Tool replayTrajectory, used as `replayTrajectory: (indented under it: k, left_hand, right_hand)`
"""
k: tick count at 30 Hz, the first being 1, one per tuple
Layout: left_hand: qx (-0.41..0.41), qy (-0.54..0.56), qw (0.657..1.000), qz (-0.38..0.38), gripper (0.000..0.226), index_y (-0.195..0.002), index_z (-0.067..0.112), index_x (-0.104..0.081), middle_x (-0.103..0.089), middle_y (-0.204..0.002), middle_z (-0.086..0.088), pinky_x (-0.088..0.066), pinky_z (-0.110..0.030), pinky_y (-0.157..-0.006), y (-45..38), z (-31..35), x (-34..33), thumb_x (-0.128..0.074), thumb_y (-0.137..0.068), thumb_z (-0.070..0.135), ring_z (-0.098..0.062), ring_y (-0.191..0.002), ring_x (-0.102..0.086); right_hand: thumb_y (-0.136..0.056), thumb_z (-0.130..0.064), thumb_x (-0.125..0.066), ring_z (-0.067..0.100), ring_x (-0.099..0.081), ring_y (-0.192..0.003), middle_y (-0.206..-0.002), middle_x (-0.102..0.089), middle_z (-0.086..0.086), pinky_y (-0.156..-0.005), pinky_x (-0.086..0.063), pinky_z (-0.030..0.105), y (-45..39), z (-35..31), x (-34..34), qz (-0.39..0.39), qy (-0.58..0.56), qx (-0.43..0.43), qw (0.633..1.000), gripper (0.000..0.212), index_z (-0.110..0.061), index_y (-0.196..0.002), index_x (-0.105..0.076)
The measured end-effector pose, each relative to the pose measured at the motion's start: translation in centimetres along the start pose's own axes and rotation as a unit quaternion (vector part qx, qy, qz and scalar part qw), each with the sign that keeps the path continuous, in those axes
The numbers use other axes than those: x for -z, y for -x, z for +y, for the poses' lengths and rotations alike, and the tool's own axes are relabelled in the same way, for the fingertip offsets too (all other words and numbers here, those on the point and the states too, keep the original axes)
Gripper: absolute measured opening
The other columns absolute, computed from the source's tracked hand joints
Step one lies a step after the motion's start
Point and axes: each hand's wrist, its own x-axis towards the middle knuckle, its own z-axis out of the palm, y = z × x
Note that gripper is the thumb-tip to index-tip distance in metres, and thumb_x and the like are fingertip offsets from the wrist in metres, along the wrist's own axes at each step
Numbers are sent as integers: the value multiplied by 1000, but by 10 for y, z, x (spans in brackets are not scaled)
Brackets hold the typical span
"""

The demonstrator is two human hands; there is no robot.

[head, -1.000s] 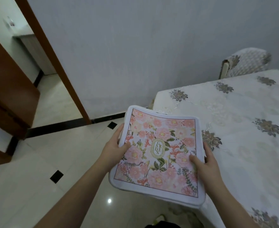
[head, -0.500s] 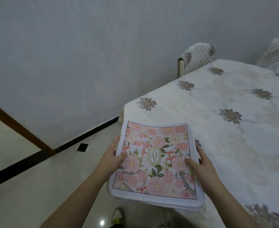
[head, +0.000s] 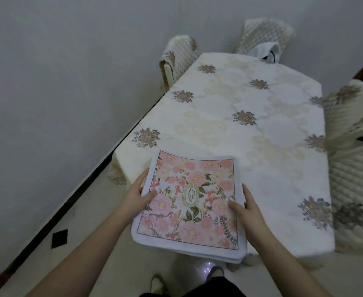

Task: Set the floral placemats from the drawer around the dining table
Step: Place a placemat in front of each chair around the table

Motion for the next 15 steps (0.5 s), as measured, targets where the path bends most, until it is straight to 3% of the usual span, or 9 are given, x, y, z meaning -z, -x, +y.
replayTrajectory:
  k: [6, 11, 15]
  left_hand:
    - [-6, -53, 996, -76, 69, -144, 51, -34, -72, -113, 3, -60, -48, -76, -41, 13, -24, -69, -92, 23, -19, -91, -74]
    - [-1, -63, 994, -91, 66, -143, 52, -34, -74, -107, 3, -60, -40, -73, -55, 11, -57, -68, -92, 27, -16, -87, -75]
    - [20, -91, 991, -96, 66, -147, 43, -31, -71, -114, 0, -58, -24, -66, -59, -1, -75, -65, -94, 23, -9, -88, -73]
  right_hand:
    - [-98, -5, -53, 29, -73, -92, -120, -68, 4, -72, -60, 49, 10, 29, 12, 56, -99, -25, 993, 62, -44, -142, -37]
    - [-97, -2, -52, 22, -73, -94, -118, -68, -4, -70, -60, 38, 0, 42, 35, 95, -104, -10, 990, 61, -52, -131, -41]
    - [-96, -6, -54, 20, -73, -91, -116, -68, 0, -76, -61, 42, -16, 58, 49, 106, -70, -49, 991, 61, -49, -136, -40]
